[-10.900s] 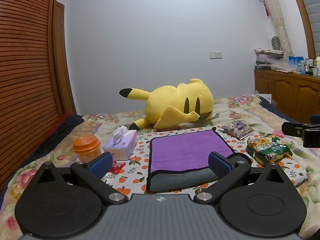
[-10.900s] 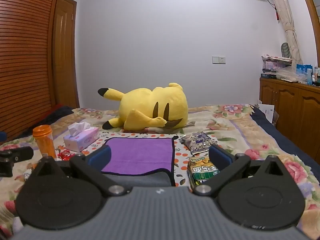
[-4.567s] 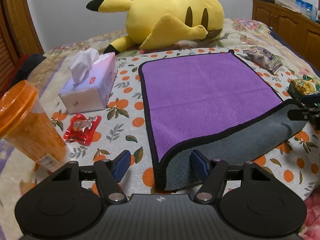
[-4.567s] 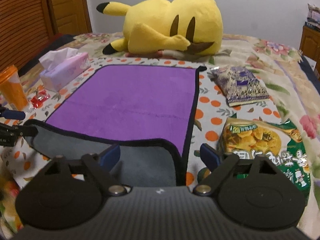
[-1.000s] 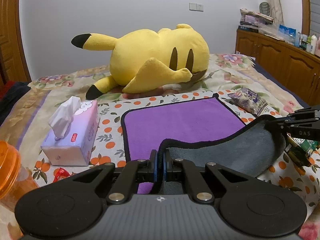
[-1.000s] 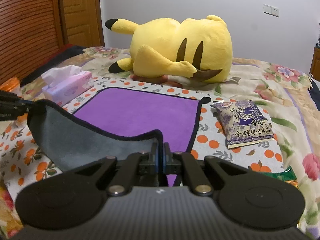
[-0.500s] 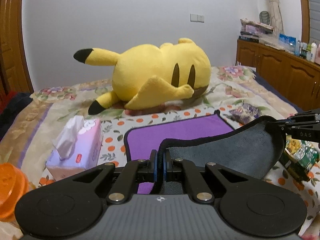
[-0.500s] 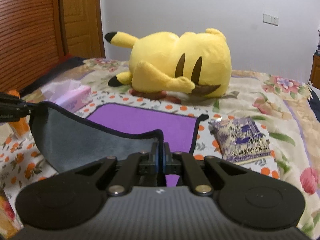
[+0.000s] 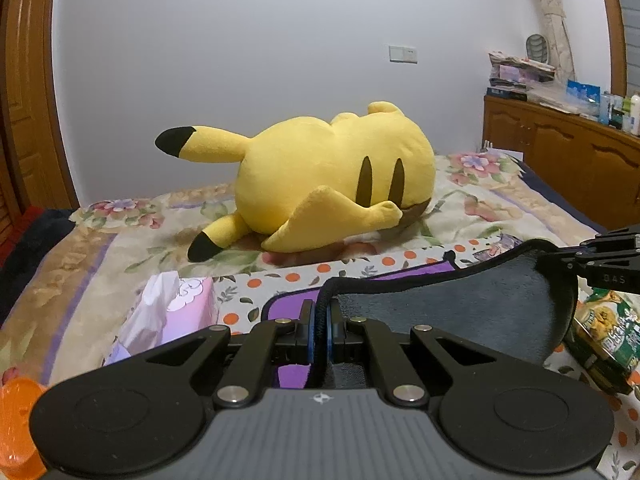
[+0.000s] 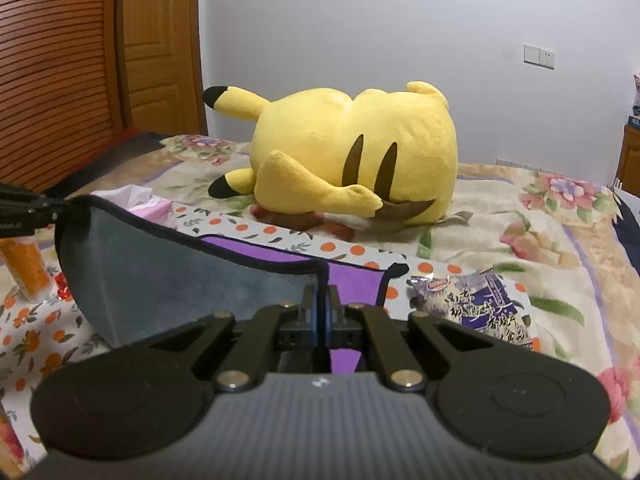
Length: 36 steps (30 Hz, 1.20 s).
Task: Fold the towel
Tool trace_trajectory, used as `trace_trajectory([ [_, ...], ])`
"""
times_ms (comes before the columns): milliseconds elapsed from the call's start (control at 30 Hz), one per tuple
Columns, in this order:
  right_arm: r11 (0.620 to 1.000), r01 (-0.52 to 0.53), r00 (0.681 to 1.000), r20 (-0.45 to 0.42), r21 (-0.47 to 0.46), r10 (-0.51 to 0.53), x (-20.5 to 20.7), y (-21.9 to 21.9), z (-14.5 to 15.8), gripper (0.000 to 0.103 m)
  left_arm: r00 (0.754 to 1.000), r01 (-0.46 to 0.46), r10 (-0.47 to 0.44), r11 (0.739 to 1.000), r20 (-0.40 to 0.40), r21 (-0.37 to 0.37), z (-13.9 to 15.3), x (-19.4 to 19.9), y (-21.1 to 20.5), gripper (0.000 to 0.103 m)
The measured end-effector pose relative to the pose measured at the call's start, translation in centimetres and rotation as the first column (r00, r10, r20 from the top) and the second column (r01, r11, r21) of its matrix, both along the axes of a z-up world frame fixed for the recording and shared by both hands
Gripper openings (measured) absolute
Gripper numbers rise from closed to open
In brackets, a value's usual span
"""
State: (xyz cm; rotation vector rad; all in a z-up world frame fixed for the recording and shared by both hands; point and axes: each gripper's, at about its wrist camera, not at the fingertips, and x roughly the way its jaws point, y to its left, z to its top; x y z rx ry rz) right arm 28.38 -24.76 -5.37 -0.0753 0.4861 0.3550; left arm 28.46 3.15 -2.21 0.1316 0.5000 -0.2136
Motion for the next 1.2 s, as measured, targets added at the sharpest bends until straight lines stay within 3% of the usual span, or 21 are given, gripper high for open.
trace_trajectory([
  [667,0.996,0.014,1.0,0.021,-0.087,-0.013,4.1,0.8,0.0,0.004,1.0,-0.023,0.022,0.999,0.01,0.029,-0.2,4.8,-0.7,0.006],
  [1200,0.99,0.047,0.999,0.029,-0.13,-0.044,7.8,2.2,-1.3,0.004,0.997,-0.079,0.08,0.995,-0.006,0.055,-2.9,9.6,-0.7,0.006],
])
